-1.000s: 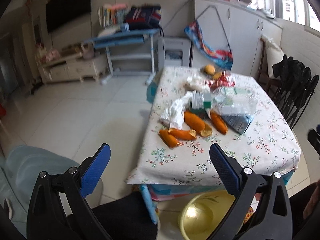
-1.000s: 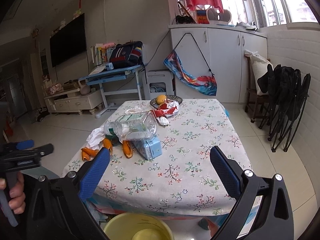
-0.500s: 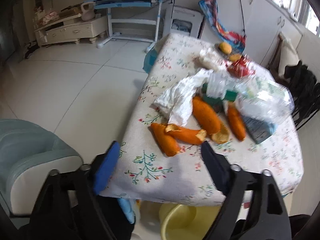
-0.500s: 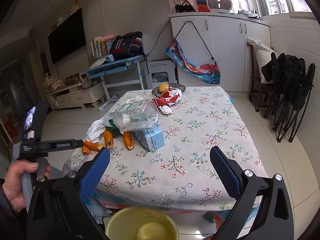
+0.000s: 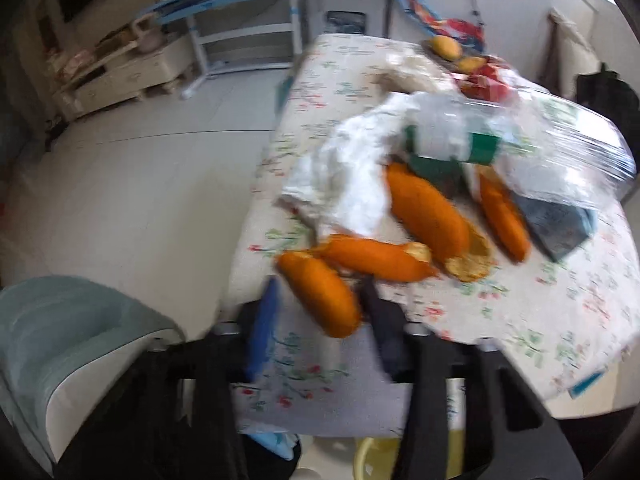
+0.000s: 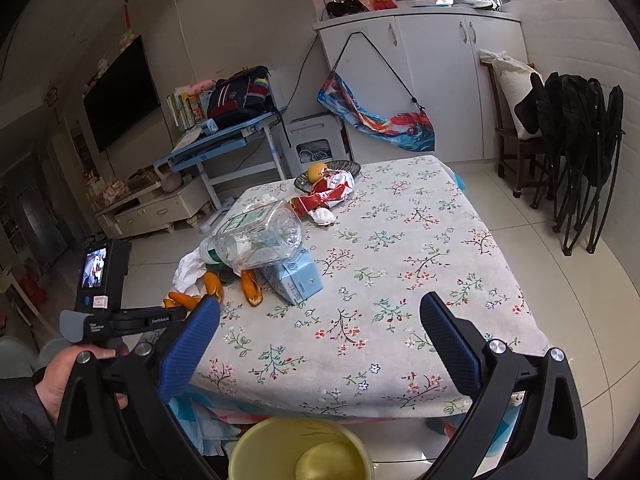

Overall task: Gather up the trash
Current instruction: 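Grasp the clear plastic water bottle with the right gripper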

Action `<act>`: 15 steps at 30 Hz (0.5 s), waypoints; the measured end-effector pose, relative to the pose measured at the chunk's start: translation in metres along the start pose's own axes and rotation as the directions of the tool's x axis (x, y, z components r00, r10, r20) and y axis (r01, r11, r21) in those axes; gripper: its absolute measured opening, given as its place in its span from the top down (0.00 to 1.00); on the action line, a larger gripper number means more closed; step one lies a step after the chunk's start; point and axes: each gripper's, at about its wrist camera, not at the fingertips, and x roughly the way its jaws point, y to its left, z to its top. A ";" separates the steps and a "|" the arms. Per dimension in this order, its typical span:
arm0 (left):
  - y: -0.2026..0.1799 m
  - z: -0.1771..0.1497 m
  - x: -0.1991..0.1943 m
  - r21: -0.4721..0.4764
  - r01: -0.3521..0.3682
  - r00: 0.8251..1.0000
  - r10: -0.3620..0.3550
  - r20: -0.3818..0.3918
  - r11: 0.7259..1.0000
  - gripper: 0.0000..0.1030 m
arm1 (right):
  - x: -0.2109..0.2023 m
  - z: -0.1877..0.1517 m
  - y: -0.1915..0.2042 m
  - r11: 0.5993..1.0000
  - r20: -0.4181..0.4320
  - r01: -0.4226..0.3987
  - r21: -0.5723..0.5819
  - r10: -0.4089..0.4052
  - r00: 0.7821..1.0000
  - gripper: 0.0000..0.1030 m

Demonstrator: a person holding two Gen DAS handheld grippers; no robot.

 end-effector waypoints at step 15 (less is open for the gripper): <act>0.029 -0.032 -0.033 -0.049 0.147 0.989 -0.147 0.001 0.988 0.84 | 0.040 0.030 0.053 0.923 -0.065 -0.054 -0.380 0.031 0.997 0.07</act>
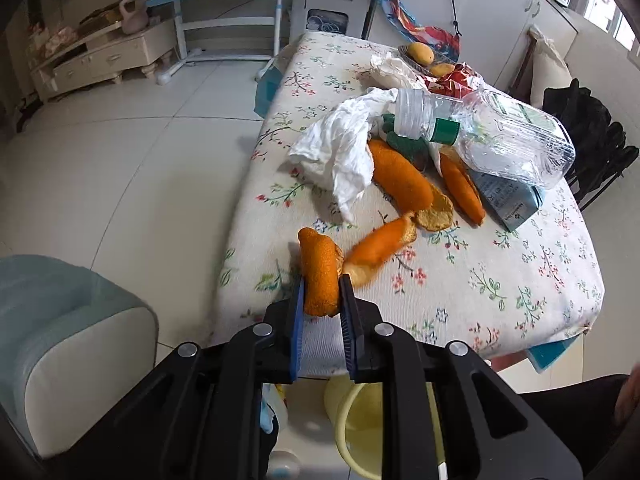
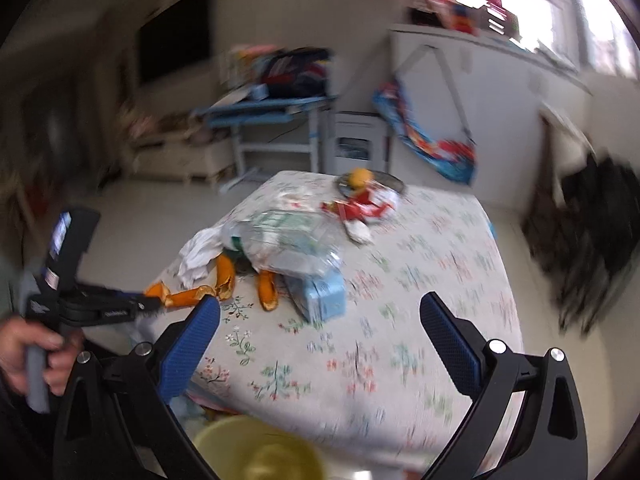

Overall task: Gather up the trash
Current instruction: 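Grasp the clear plastic water bottle with the right gripper, then carry the bottle to the yellow basin and release it with the right gripper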

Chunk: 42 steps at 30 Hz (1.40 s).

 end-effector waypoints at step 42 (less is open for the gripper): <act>0.006 0.010 -0.049 -0.028 0.126 0.969 -0.117 0.217 0.992 0.84 | 0.091 0.073 0.001 0.957 -0.273 -0.202 -0.206 0.142 0.951 0.46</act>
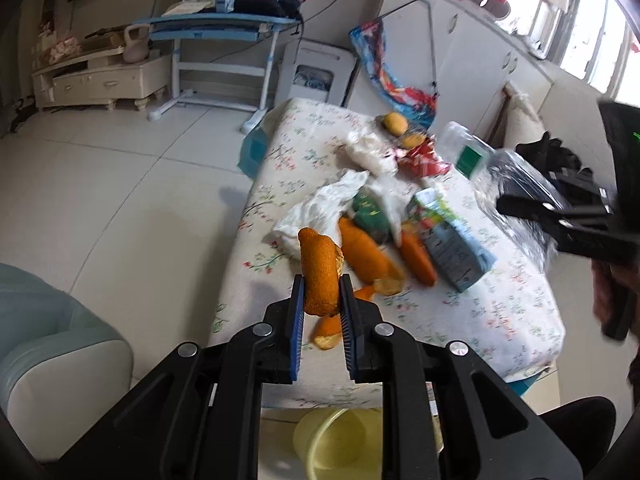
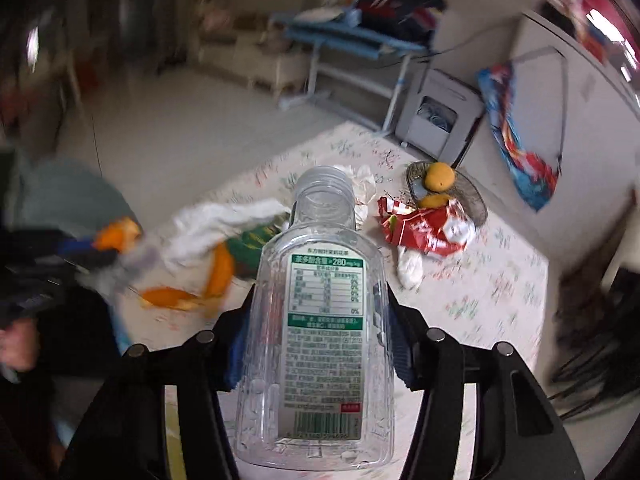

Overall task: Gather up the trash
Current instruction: 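Carry the bottle to the yellow basin and release it with the right gripper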

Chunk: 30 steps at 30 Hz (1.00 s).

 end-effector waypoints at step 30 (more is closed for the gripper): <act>-0.035 -0.050 -0.047 0.127 0.110 0.992 -0.118 0.054 0.986 0.84 | 0.072 -0.166 0.124 0.984 -0.325 -0.141 0.106 0.168 0.931 0.41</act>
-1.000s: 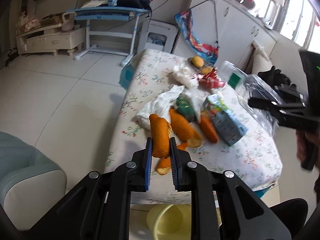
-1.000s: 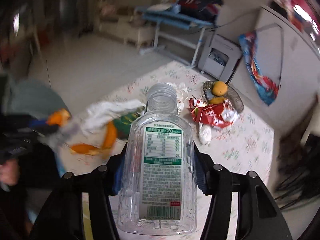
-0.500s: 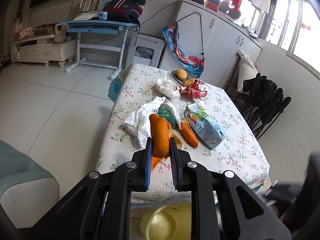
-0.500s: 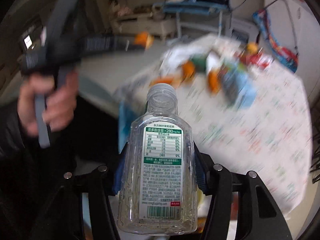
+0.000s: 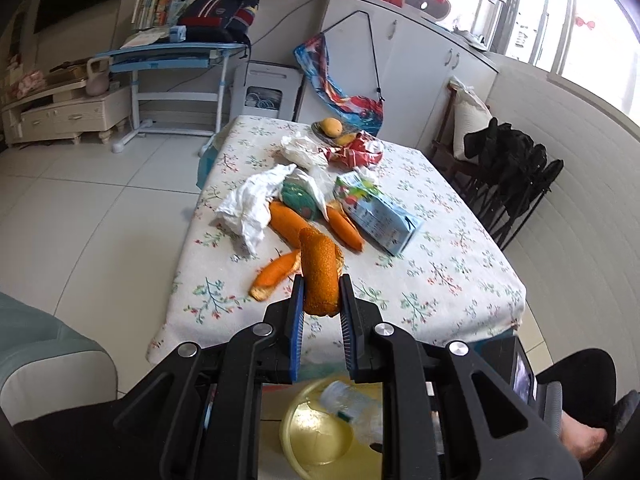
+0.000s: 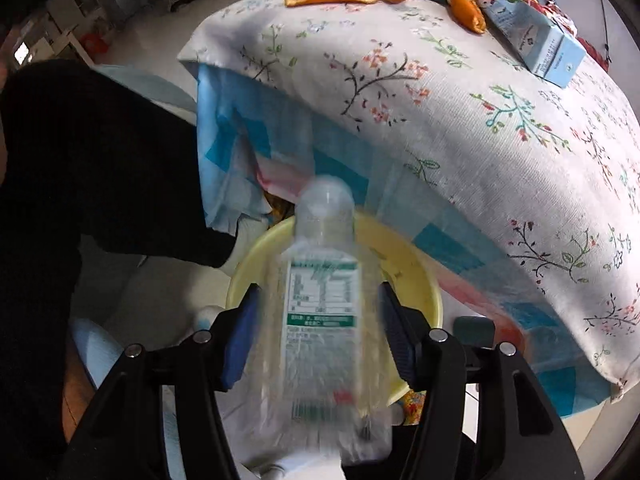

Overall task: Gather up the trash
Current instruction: 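Carry the bottle to the yellow basin and release it with the right gripper, then move the right gripper back over the table toward the juice carton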

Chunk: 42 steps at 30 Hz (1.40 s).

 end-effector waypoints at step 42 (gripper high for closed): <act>-0.076 -0.069 0.022 0.268 0.026 0.979 0.030 -0.202 0.963 0.53 | -0.137 -0.039 -0.052 0.901 0.535 0.090 0.425 -0.330 0.778 0.21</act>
